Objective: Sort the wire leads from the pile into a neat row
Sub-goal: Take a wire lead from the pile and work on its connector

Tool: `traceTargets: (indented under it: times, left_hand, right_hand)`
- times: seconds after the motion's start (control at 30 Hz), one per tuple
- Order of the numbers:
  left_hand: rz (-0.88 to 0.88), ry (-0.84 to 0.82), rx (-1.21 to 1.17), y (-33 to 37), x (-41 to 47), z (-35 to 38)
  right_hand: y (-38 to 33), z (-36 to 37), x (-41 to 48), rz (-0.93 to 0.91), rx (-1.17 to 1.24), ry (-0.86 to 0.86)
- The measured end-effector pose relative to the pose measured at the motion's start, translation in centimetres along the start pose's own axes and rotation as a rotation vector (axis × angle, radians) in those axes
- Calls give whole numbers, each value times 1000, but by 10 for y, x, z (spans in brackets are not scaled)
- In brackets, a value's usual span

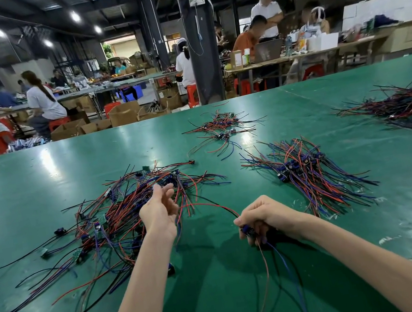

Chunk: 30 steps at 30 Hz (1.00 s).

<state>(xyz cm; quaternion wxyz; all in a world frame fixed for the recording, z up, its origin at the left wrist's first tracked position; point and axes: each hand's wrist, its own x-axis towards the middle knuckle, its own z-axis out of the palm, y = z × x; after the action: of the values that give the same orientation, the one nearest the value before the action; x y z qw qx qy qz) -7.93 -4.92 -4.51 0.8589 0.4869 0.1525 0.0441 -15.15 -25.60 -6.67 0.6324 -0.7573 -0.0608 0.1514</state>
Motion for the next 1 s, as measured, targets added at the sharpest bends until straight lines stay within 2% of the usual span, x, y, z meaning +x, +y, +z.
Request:
traceTargets:
  times: [0.13, 0.23, 0.37, 0.47, 0.8, 1.0]
  left_hand:
    - [-109, -54, -19, -7, -7, 9]
    - [-64, -107, 111, -19, -14, 17]
    - [-52, -400, 425, -39, -29, 25]
    - [57, -551, 568, -51, -35, 25]
    - [180, -553, 533, -58, -35, 28]
    - [227, -523, 556, -56, -37, 25]
  right_hand:
    - [2, 0, 3, 3, 105, 67]
    - [3, 0, 6, -23, 145, 117]
    - [3, 0, 9, -33, 167, 147]
    - [5, 1, 11, -27, 179, 152]
    - [10, 0, 18, -25, 148, 143]
    - [10, 3, 19, -61, 48, 145]
